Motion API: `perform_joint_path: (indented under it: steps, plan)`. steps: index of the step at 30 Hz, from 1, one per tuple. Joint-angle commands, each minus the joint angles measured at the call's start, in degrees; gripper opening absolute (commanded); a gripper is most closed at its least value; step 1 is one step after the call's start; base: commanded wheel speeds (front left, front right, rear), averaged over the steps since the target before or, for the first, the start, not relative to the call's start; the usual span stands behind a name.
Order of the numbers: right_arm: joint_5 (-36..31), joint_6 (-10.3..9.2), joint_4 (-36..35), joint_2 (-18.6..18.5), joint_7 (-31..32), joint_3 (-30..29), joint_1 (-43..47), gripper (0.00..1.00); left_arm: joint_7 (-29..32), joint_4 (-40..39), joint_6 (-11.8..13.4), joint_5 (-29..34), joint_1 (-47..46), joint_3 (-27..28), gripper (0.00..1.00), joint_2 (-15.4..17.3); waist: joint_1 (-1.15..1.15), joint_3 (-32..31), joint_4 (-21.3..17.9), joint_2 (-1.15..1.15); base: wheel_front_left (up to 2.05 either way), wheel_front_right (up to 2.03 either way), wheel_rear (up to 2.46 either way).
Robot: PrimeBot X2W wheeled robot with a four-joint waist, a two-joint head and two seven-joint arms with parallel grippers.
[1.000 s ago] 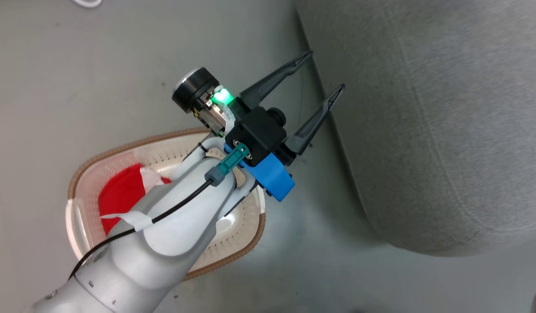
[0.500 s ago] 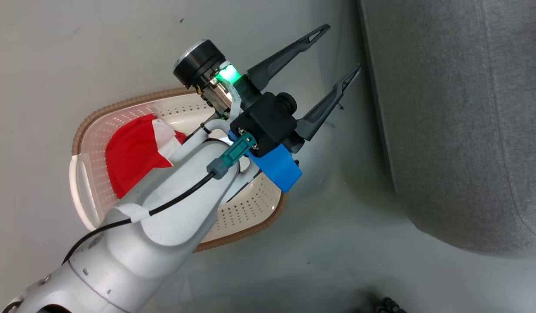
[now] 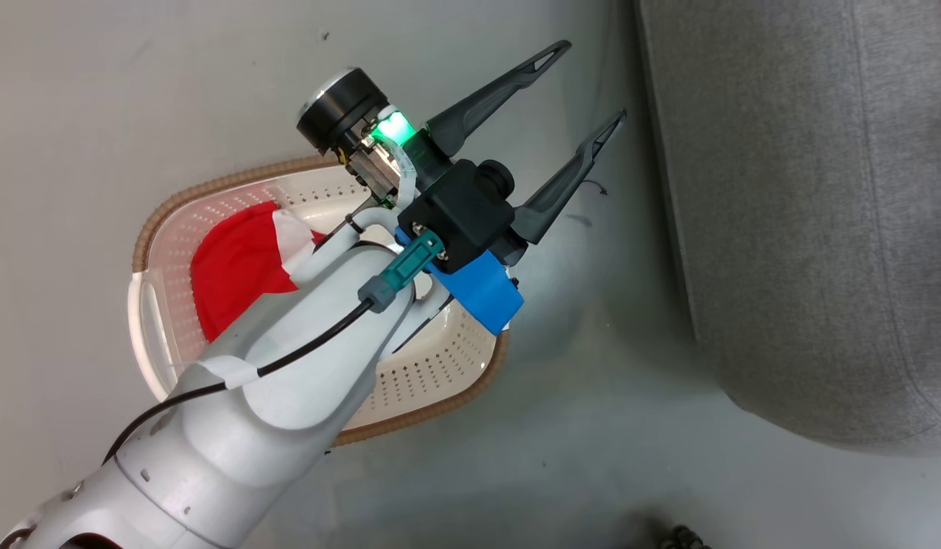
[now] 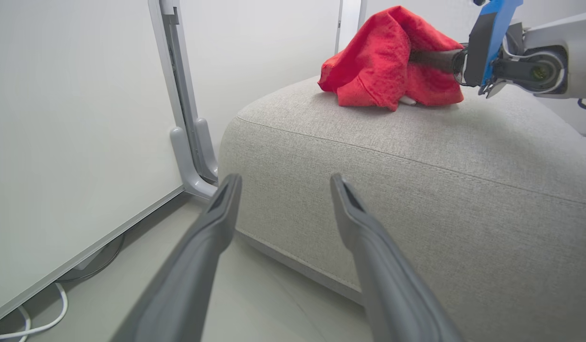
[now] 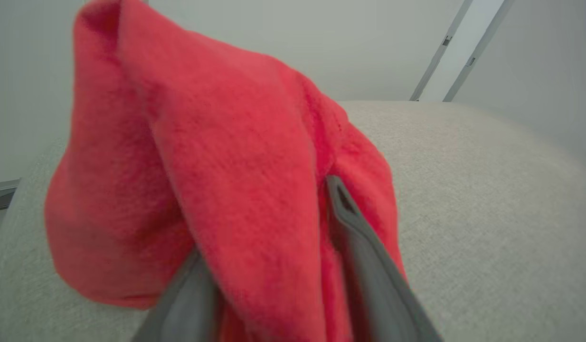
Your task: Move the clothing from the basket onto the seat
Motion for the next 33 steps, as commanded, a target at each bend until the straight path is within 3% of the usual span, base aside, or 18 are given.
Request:
perform_joint_path:
  steps: [1,8,15,24,33]
  plan:
    - [0.53,0.01,0.35,0.07,-0.20,0.10,1.33,1.00,-0.29,0.17,0.40,-0.32,0.41,0.11,1.00,0.19,0.00,-0.97,-0.32,0.00,0.00,0.00,0.00]
    - [0.31,0.01,-2.38,0.41,-0.21,2.67,8.29,1.00,-0.38,0.34,0.81,-1.44,3.58,0.52,1.00,-0.30,0.00,-6.60,0.02,0.00,0.00,0.00,0.00]
    - [1.24,0.01,-10.15,2.61,-0.22,5.95,18.45,1.00,-0.40,-1.35,1.99,-2.76,9.45,3.51,1.00,-0.39,0.00,-14.17,0.68,0.00,0.00,0.00,0.00]
    - [3.19,0.02,-22.03,5.55,-0.21,12.84,28.91,1.00,-0.36,-4.20,3.99,-3.77,19.55,10.96,1.00,0.63,0.00,-22.97,3.75,0.00,0.00,0.00,0.00]
    - [4.08,0.02,-26.84,9.27,-0.21,22.66,34.38,1.00,-0.37,-7.28,5.15,-3.24,28.82,20.62,1.00,0.80,0.00,-28.93,8.03,0.00,0.00,0.00,0.00]
